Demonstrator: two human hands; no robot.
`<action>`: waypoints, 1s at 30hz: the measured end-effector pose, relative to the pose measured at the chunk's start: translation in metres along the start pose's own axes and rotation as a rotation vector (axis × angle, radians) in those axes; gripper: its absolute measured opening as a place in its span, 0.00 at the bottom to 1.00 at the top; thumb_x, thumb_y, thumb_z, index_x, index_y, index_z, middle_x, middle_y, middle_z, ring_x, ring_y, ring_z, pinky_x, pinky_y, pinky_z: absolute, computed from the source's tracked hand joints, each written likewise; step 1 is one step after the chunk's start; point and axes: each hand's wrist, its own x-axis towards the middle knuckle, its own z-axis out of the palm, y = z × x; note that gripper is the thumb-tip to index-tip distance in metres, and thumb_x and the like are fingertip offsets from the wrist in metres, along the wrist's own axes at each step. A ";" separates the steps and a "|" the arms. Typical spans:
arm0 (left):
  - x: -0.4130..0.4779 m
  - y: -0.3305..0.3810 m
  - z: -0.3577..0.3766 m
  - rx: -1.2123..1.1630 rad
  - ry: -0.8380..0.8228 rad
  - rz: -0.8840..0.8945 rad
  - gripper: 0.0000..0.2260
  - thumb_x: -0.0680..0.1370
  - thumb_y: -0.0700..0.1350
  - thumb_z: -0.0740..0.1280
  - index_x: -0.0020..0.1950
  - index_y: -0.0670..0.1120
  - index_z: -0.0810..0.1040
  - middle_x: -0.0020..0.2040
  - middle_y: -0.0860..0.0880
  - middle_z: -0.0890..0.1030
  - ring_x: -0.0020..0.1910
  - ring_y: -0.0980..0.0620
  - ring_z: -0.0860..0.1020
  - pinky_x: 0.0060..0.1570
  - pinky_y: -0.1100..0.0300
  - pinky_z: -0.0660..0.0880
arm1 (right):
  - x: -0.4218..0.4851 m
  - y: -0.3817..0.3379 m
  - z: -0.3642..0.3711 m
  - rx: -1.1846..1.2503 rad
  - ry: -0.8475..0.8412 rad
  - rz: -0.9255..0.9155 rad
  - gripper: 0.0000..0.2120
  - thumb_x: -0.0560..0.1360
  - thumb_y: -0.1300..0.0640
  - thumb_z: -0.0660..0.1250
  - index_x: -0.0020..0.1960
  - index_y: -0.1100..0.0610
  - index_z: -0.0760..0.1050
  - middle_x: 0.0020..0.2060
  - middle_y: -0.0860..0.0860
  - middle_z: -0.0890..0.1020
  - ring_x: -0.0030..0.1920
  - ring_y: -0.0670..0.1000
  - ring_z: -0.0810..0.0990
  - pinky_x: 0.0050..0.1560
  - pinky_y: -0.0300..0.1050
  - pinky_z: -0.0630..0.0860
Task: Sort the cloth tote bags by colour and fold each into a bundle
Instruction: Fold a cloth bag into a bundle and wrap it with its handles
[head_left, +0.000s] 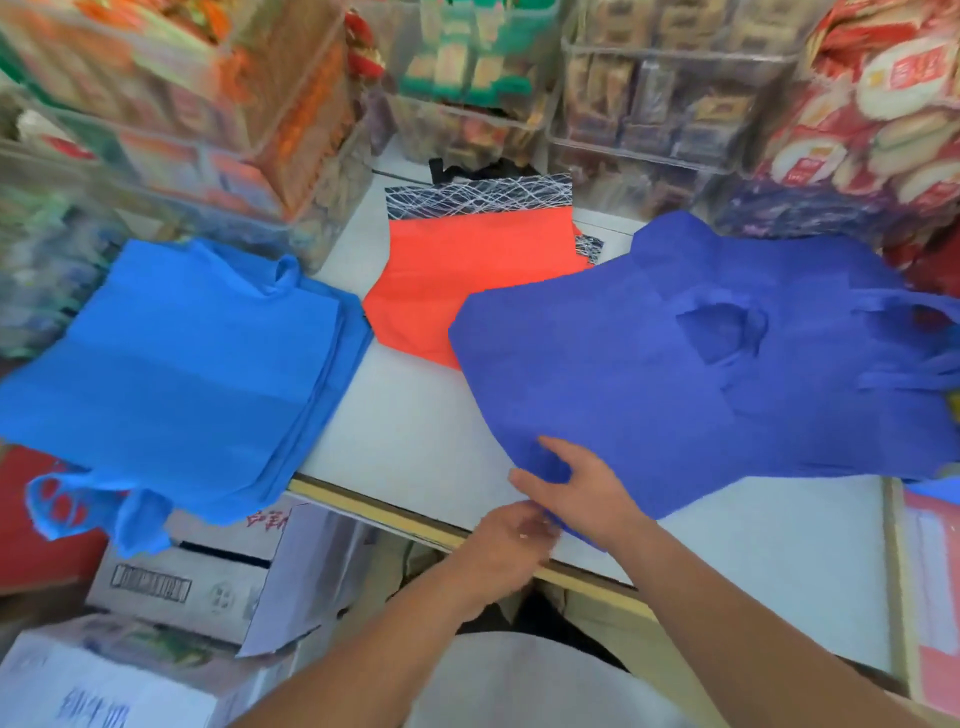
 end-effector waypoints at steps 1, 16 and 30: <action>-0.001 -0.002 -0.007 0.123 -0.070 0.037 0.06 0.80 0.49 0.65 0.49 0.53 0.82 0.46 0.57 0.83 0.46 0.60 0.80 0.49 0.63 0.76 | 0.001 0.004 0.006 -0.061 0.024 0.026 0.39 0.73 0.39 0.73 0.79 0.49 0.64 0.76 0.45 0.66 0.76 0.47 0.63 0.73 0.46 0.65; 0.038 -0.003 -0.116 0.552 0.266 0.199 0.16 0.83 0.47 0.63 0.70 0.49 0.74 0.69 0.52 0.74 0.64 0.54 0.75 0.59 0.64 0.68 | -0.028 0.103 -0.013 -0.495 0.209 0.416 0.30 0.80 0.33 0.51 0.73 0.50 0.69 0.68 0.48 0.71 0.75 0.52 0.62 0.73 0.61 0.62; 0.118 0.014 -0.111 0.417 0.357 0.255 0.19 0.80 0.46 0.69 0.71 0.51 0.75 0.58 0.53 0.81 0.57 0.53 0.79 0.63 0.54 0.75 | 0.009 0.090 -0.013 -0.325 0.044 0.166 0.30 0.81 0.32 0.51 0.81 0.37 0.53 0.81 0.37 0.48 0.81 0.50 0.37 0.78 0.65 0.43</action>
